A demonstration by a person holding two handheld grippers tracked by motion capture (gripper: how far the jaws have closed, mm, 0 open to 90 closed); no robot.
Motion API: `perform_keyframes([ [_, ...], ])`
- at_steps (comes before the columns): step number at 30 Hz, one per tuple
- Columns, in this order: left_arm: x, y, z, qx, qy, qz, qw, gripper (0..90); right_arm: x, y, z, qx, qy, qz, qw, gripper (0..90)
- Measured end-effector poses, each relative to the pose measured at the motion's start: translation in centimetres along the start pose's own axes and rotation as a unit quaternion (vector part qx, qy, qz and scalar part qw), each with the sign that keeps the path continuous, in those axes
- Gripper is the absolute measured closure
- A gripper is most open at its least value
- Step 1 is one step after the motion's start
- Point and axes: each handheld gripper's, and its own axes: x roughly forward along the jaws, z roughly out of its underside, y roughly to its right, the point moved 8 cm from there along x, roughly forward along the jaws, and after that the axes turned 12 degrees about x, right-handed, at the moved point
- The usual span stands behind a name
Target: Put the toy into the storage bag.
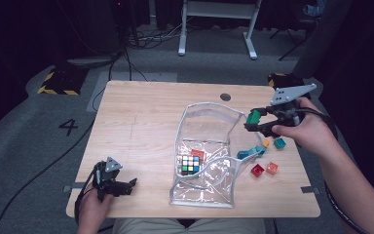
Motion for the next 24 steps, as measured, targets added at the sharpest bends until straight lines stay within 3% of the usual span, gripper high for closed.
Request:
perform_keyframes([
  [11, 0.0, -0.1, 0.0, 0.002, 0.001, 0.0, 1.0, 0.0, 3.6, -3.3, -2.1, -0.046, -0.016, -0.034, 0.9982, 41.7],
  [20, 0.0, -0.2, 0.0, 0.003, 0.0, 0.0, 1.0, 0.0, 7.7, -6.2, -2.7, -0.091, -0.043, -0.07, 0.9924, 41.8],
  [24, 0.0, -0.2, 0.0, 0.003, 0.0, 0.0, 1.0, 0.0, 9.0, -7.3, -2.6, -0.099, -0.055, -0.084, 0.99, 41.8],
])
